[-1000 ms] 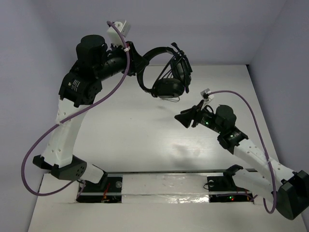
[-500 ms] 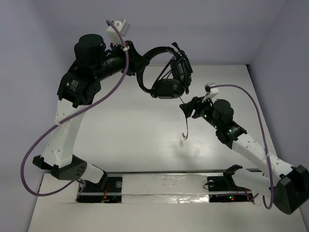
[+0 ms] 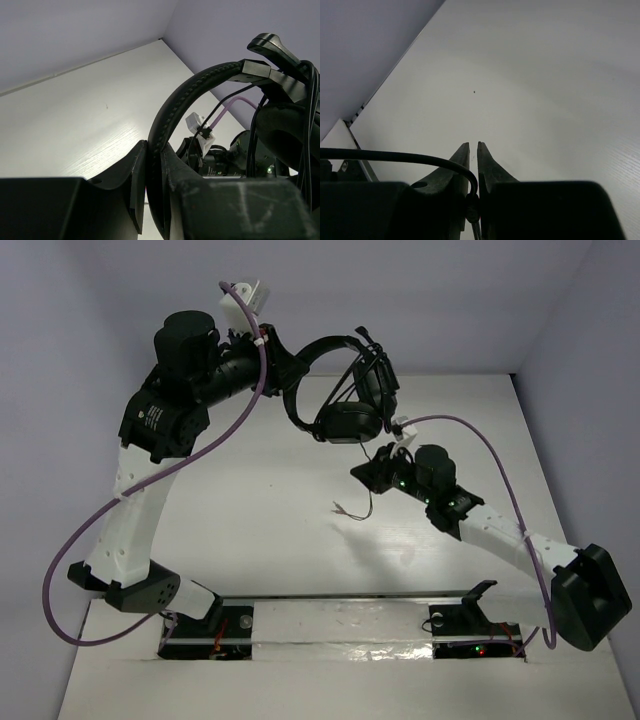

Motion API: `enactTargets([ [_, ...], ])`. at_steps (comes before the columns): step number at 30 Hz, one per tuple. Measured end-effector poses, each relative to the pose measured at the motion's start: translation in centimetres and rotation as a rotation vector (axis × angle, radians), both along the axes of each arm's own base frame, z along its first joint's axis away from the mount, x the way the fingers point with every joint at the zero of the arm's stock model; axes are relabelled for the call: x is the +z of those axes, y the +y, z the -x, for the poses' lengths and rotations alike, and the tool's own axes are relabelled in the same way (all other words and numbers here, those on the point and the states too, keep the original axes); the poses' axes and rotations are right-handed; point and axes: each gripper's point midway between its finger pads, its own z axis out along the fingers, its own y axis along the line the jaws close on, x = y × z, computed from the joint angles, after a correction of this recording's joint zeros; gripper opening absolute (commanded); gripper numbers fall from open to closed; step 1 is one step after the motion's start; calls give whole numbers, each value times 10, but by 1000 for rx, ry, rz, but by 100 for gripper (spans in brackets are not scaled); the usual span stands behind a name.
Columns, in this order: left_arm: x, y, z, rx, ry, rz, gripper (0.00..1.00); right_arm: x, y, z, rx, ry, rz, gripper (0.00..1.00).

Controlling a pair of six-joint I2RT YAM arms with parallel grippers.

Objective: Wrap the headphones

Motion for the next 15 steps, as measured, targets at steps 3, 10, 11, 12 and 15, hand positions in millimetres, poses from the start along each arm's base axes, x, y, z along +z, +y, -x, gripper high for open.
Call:
enactTargets([
  [3,0,2,-5,30,2,11,0,0,3,3,8,3,-5,0],
  [10,-21,19,-38,228,35,12,0,-18,40,42,99,48,60,0],
  [11,-24,24,-44,266,37,8,0,-22,44,49,113,59,75,0],
  [12,-27,29,-51,306,38,5,0,-27,47,57,128,69,90,0],
  [15,-36,44,-65,405,40,-13,0,-35,53,73,149,87,127,0],
])
